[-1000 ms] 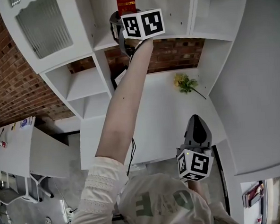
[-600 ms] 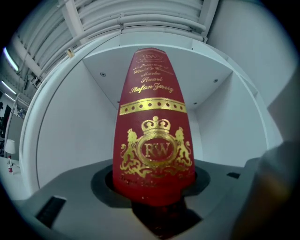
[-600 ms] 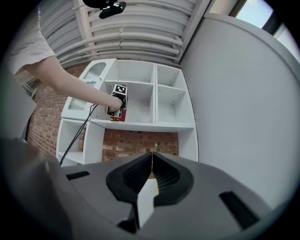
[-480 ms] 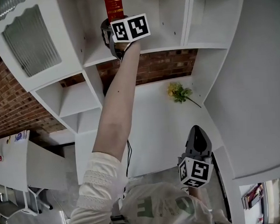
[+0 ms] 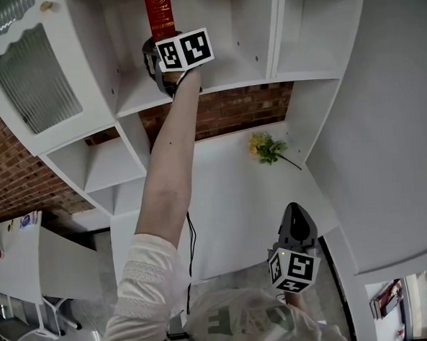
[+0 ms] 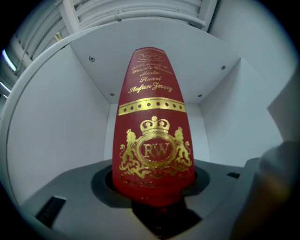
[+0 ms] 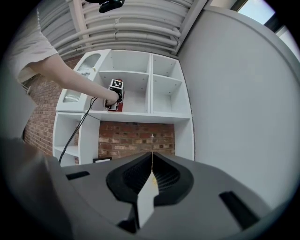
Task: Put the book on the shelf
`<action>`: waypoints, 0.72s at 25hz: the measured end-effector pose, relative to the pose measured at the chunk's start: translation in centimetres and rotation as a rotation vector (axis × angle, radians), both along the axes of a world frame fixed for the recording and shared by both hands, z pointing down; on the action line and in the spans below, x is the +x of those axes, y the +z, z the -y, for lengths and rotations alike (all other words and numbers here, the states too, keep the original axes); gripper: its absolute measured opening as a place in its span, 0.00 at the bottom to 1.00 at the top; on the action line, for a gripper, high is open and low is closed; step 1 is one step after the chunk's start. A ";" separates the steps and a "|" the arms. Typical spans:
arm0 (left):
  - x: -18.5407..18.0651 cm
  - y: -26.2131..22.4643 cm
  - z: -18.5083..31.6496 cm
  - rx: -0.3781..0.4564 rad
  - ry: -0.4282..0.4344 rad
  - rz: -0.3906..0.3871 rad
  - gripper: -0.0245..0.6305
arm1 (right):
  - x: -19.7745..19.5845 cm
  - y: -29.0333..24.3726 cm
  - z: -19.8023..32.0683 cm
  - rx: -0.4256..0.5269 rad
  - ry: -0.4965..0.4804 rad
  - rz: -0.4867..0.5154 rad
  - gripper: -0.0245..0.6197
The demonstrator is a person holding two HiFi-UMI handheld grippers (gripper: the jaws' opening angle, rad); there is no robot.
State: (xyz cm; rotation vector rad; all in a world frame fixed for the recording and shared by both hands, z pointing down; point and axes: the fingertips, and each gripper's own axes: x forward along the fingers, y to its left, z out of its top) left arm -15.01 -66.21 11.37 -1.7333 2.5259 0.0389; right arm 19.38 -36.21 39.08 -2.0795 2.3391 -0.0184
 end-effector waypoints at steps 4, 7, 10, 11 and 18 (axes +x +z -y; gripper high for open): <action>0.1 -0.2 0.9 0.000 0.001 0.008 0.41 | 0.6 0.6 -0.1 -0.010 0.027 0.005 0.06; -0.5 0.2 1.5 -0.003 -0.001 0.005 0.41 | 1.1 1.5 -0.3 -0.031 0.042 0.008 0.06; -0.7 0.2 2.0 0.003 0.002 0.004 0.41 | 1.6 2.0 -0.3 -0.047 0.058 0.017 0.06; -0.7 0.2 2.1 0.006 0.003 0.003 0.41 | 1.8 2.2 -0.3 -0.049 0.063 0.019 0.06; -0.6 0.0 2.2 0.010 -0.005 0.006 0.42 | 1.8 1.6 -0.5 -0.037 0.067 0.020 0.06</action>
